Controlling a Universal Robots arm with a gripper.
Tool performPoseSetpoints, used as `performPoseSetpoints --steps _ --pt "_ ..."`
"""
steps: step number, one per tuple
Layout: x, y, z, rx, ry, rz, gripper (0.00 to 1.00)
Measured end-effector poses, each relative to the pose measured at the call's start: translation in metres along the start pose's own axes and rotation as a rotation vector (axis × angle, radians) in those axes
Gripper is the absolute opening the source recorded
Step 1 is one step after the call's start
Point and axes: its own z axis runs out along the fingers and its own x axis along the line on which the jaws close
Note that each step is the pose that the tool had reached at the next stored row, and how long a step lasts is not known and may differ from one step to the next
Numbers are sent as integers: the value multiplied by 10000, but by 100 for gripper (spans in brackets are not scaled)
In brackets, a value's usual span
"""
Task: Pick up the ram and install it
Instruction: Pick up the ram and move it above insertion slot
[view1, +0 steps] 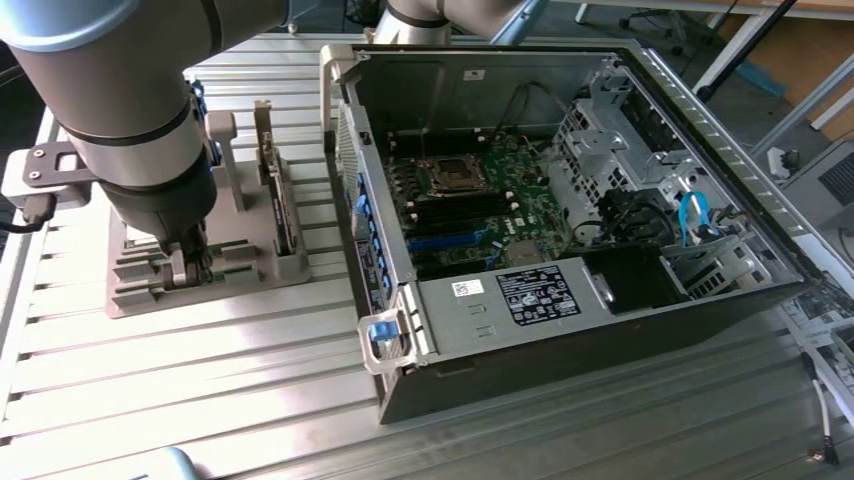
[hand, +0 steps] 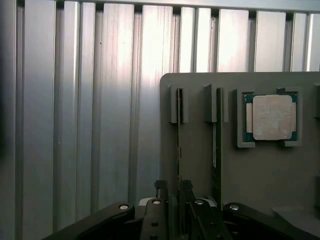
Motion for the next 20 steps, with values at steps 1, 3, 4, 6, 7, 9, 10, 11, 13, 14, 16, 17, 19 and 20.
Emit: performPoseSetpoints --steps 1,3,4,6,7,9,10,11,13,14,16,17,19,20 --pt "0 0 0 -2 1 0 24" --pt "0 0 1 -2 2 0 24" --pt "0 0 1 -1 1 0 24" --pt "-3 -1 3 2 -1 0 24" --pt "-13 -2 4 3 -2 -1 24" --pt "-38 -2 5 1 -1 0 24" --pt "-53 -3 6 1 0 -1 24" --pt "-68 -3 6 0 0 0 24" --pt "-75 -4 7 1 0 -1 24" --pt "-75 -4 7 0 0 -1 24" --pt "-75 -4 9 -1 1 -1 24" --pt "-75 -4 18 1 -1 0 24" --pt "-75 -4 39 2 -1 -1 24" --pt "-74 -4 50 2 0 0 24"
